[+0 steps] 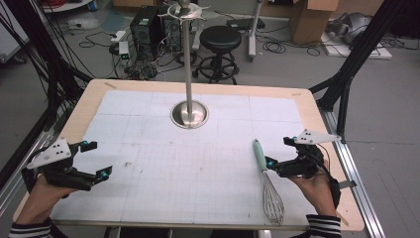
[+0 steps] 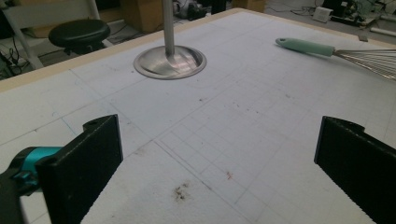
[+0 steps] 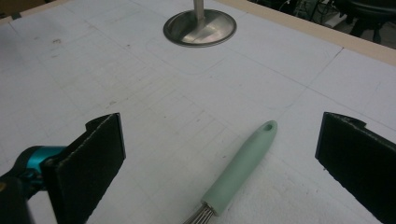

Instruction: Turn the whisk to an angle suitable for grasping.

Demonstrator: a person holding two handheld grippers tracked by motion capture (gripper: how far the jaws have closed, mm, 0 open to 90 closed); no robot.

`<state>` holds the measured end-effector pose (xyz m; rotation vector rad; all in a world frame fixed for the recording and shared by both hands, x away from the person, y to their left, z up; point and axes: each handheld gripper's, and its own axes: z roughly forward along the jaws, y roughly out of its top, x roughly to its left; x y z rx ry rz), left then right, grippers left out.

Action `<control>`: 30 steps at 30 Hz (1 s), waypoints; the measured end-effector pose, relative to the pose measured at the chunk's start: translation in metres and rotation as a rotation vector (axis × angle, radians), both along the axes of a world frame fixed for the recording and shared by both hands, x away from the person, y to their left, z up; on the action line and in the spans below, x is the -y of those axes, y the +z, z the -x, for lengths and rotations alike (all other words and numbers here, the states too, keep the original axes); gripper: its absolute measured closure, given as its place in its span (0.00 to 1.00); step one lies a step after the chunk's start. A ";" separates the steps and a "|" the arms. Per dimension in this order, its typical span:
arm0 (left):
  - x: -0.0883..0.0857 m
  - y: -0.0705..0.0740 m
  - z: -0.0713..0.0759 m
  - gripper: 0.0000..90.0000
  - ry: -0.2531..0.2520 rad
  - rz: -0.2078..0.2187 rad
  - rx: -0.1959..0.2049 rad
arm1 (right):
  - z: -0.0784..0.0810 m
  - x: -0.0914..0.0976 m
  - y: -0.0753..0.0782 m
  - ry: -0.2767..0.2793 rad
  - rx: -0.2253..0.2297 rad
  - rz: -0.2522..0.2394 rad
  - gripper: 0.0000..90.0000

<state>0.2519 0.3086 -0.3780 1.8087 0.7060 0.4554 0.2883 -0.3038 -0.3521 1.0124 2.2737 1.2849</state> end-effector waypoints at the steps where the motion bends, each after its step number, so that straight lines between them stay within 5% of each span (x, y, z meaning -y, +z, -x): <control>1: 0.000 0.000 0.000 0.02 0.000 -0.001 0.000 | -0.001 -0.001 0.001 0.004 -0.009 0.002 0.01; 30: -0.001 -0.001 -0.003 0.02 -0.010 0.000 -0.004 | -0.046 -0.017 -0.005 0.064 -0.191 0.239 0.01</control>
